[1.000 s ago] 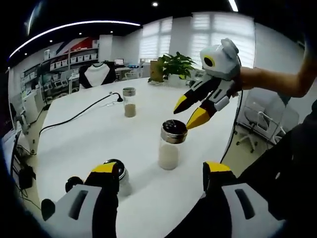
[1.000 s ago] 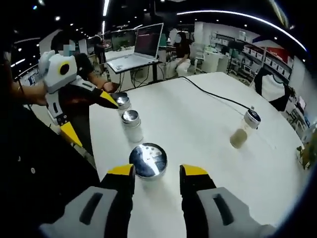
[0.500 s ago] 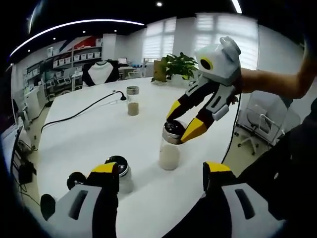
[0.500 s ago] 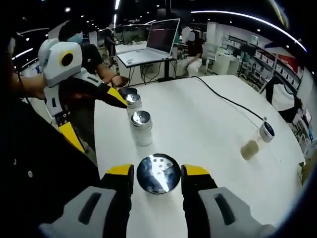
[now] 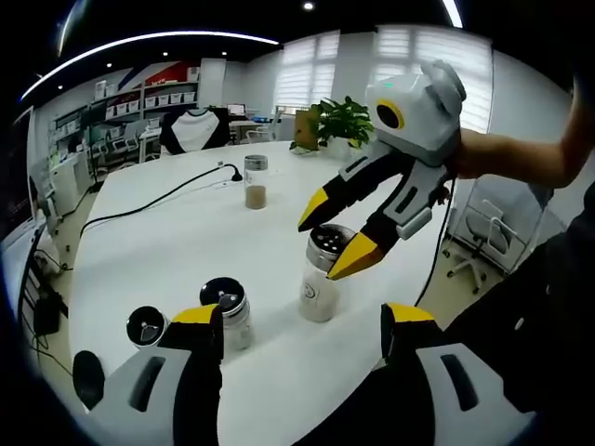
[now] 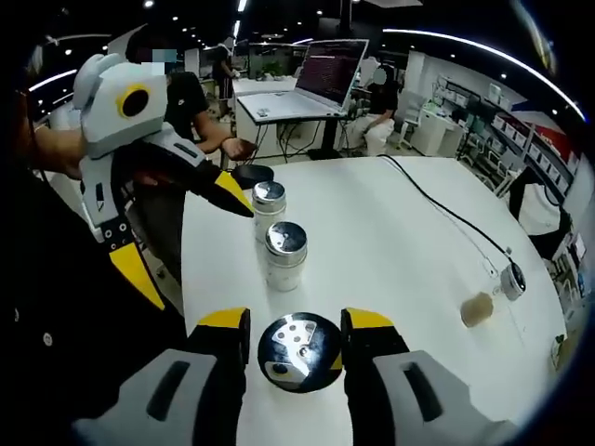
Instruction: Rotate the seasoning bottle until the label or dispensing opening points toward the visible target arrow and the bottle remains upright within the marked orientation range
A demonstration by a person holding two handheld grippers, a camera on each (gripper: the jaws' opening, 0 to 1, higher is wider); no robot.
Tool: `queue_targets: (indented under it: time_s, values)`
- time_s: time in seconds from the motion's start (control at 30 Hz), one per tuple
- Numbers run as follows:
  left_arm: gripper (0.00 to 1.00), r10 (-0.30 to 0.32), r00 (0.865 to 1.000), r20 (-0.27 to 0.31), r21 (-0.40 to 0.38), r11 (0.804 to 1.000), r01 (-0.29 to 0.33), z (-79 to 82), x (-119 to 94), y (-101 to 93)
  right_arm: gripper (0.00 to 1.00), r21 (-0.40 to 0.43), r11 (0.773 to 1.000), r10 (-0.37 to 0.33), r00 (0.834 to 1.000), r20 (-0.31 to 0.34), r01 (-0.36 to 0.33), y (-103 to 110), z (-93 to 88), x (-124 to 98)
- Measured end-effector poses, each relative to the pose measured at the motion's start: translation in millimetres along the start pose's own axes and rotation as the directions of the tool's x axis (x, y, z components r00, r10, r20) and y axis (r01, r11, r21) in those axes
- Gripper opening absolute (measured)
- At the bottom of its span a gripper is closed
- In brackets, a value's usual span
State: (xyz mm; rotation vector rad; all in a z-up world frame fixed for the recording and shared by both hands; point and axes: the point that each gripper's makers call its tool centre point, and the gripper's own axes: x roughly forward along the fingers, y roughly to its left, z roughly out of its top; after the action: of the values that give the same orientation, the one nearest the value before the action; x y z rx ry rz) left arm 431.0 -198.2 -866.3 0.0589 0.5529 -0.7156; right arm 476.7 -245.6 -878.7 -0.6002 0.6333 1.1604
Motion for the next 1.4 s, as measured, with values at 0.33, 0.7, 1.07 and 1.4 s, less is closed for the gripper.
queue_targets:
  time_s: [0.33,0.7,1.07,1.4]
  values:
    - [0.73,-0.019,1.000,-0.005,0.005,1.000,0.019,0.9,5,-1.5,0.39,0.082,0.996,-0.021,0.999,-0.024,0.022,-7,-22.5,-14]
    - [0.72,-0.043,0.999,-0.023,0.018,0.999,0.043,0.3,9,-4.6,0.39,0.188,0.974,-0.116,0.992,-0.057,0.124,-33,-50.2,-34]
    - [0.71,-0.034,0.999,-0.031,0.022,0.999,0.034,-0.6,7,-1.5,0.37,0.228,0.965,-0.125,0.991,-0.040,0.130,-31,-40.6,-29]
    - [0.70,-0.016,0.999,-0.032,0.032,0.999,0.017,-1.0,2,1.0,0.38,0.234,0.964,-0.128,0.992,-0.021,0.129,-33,-26.6,-13]
